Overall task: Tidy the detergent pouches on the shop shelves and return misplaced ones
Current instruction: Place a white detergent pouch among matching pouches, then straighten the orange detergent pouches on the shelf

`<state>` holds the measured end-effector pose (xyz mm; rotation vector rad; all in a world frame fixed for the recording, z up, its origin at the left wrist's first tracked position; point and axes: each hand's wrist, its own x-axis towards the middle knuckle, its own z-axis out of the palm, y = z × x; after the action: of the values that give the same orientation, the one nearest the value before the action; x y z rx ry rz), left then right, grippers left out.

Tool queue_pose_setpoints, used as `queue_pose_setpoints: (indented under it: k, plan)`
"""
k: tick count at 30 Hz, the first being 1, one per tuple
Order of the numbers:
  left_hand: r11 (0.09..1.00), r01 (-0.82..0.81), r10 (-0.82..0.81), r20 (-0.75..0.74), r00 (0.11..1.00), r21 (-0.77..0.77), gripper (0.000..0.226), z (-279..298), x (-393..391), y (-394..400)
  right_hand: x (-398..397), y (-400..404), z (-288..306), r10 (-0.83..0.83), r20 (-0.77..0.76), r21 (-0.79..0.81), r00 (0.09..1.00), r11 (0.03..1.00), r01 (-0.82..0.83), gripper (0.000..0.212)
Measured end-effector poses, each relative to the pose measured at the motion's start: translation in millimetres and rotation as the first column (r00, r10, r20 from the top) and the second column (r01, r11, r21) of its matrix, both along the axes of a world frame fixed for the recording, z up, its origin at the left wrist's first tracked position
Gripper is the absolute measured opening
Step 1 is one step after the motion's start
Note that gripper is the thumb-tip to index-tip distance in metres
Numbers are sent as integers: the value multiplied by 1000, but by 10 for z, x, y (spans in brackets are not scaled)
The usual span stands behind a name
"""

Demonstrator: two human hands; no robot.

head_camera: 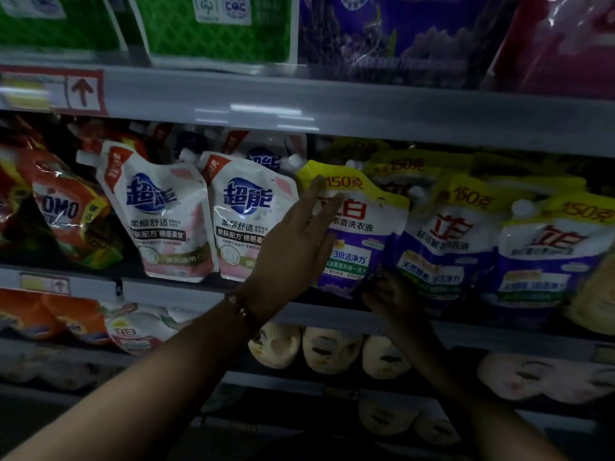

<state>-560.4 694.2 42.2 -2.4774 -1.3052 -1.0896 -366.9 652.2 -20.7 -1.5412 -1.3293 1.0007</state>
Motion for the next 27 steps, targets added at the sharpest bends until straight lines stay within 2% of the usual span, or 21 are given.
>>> queue_pose_setpoints:
  k: [2, 4, 7, 9, 12, 16, 20, 23, 27]
  plan:
    - [998, -39, 39, -7, 999, -49, 53, -117, -102, -76, 4, -115, 89, 33, 75, 7, 997, 999, -34, 65]
    - [986, -112, 105, -60, 993, -126, 53, -252, -231, -182, -28, -217, 132, 34, 309, 55, 950, 997, -54, 63]
    - [928, -280, 252, -136, 958, -247, 57, -373, -441, -420, -202, -306, 190, 11, 653, 222, 757, 953, -206, 62]
    - [853, -390, 345, -188, 920, -346, 64, -384, -597, -598, -398, -329, 221, 49, 764, 239, 644, 905, -352, 66]
    - [770, -502, 429, -262, 864, -394, 67, -342, -880, -787, -749, -314, 326, 192, 780, 124, 596, 886, -447, 68]
    - [638, -585, 538, -254, 804, -501, 74, -224, -1369, -992, -1233, -301, 413, 292, 749, 110, 595, 830, -546, 67]
    - [605, -655, 600, -282, 749, -452, 75, -186, -1987, -1303, -1811, -328, 443, 394, 716, 44, 576, 799, -600, 65]
    - [542, -710, 651, -309, 693, -450, 73, -155, -2477, -1514, -2340, -369, 429, 461, 704, 2, 540, 759, -651, 67]
    - [508, -750, 697, -310, 647, -423, 71, -128, -3107, -1709, -3054, -433, 468, 533, 651, -55, 541, 743, -667, 66]
